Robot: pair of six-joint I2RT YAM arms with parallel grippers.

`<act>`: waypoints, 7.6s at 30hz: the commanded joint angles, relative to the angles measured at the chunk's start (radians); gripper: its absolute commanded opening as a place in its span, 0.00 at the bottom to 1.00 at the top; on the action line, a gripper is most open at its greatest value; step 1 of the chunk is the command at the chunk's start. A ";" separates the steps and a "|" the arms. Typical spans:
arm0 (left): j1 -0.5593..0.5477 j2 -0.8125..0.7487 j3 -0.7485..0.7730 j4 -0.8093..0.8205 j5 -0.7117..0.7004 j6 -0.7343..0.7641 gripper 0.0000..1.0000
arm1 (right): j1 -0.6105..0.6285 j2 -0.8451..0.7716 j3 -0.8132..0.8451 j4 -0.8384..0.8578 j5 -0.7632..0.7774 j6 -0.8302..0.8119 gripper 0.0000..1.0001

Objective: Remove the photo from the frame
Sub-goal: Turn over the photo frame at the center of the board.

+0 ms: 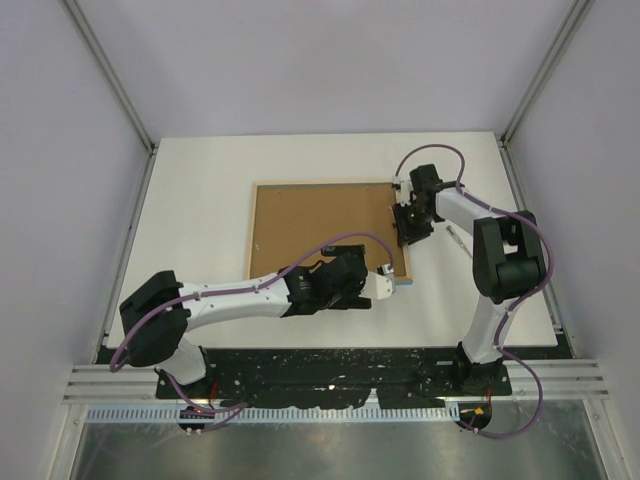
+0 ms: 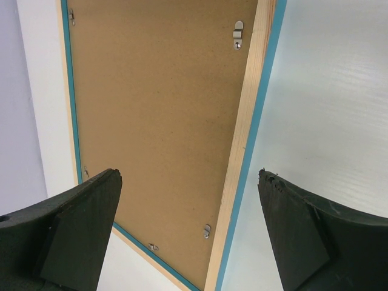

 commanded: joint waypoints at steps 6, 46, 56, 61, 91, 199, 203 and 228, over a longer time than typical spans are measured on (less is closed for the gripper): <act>0.005 -0.034 -0.003 0.015 0.045 -0.008 1.00 | 0.004 0.027 -0.007 0.031 -0.040 0.033 0.08; -0.113 0.332 0.172 0.116 -0.241 -0.063 0.99 | -0.059 -0.076 0.208 -0.161 -0.284 0.062 0.08; -0.120 0.406 0.177 0.148 -0.415 -0.103 1.00 | -0.082 -0.091 0.199 -0.164 -0.330 0.077 0.08; -0.121 0.437 0.175 0.162 -0.453 -0.118 0.93 | -0.104 -0.095 0.193 -0.164 -0.342 0.082 0.08; -0.035 0.227 0.020 0.275 -0.404 -0.008 0.00 | -0.154 -0.107 0.181 -0.273 -0.456 0.022 0.28; 0.071 -0.181 0.014 -0.108 0.028 -0.154 0.00 | 0.296 -0.786 -0.895 1.134 -0.279 -1.279 0.90; 0.072 -0.186 0.007 -0.107 0.025 -0.151 0.00 | 0.301 -0.803 -0.893 1.117 -0.290 -1.267 0.68; 0.074 -0.232 -0.081 -0.070 0.002 -0.072 0.49 | 0.300 -0.834 -0.846 0.959 -0.304 -1.294 0.08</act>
